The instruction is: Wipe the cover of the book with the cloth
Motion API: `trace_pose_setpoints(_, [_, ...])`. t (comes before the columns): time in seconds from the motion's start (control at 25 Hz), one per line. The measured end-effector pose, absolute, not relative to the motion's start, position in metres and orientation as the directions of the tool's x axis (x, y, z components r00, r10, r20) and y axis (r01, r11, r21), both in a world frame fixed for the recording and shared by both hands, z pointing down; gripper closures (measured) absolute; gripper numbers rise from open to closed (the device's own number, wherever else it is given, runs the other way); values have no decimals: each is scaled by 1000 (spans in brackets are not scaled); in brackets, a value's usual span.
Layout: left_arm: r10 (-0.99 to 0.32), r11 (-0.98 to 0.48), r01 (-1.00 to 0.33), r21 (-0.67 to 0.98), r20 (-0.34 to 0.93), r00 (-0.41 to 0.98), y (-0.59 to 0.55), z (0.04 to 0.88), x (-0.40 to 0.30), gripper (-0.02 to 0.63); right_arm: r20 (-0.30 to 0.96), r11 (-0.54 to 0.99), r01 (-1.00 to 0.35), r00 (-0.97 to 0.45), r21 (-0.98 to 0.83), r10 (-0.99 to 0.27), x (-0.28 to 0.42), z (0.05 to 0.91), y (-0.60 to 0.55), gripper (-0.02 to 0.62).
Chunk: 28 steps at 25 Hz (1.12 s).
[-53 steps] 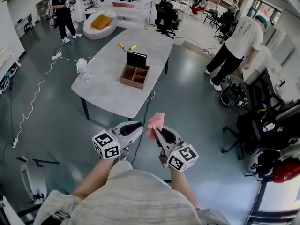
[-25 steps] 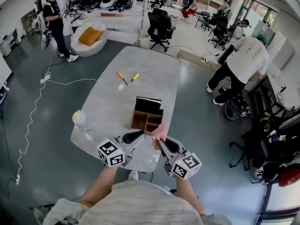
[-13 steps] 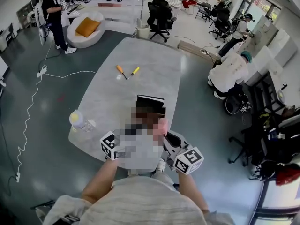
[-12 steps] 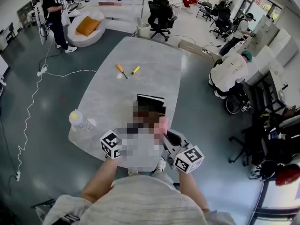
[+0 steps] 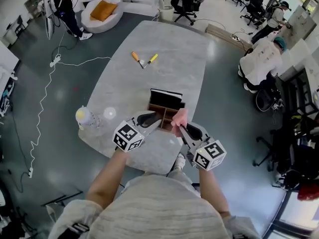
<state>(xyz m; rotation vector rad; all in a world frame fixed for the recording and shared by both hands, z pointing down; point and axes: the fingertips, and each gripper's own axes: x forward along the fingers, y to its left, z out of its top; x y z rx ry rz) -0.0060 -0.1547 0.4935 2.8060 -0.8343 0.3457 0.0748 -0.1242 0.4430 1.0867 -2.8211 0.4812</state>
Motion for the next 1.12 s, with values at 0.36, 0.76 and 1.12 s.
trace_pose_setpoints(0.36, [-577, -748, -660, 65, 427, 696, -208, 532, -32, 443, 209, 685, -678, -735, -267, -645, 82, 457, -145, 546])
trace_pose_setpoints(0.76, [-565, -808, -550, -210, 540, 624, -276, 518, -36, 402, 210, 672, -683, -729, -286, -652, 85, 462, -157, 546])
trace_pose_setpoints(1.12, [-361, -932, -276, -237, 681, 637, -286, 532, -28, 351, 201, 670, -681, -730, -296, -653, 85, 463, -160, 546])
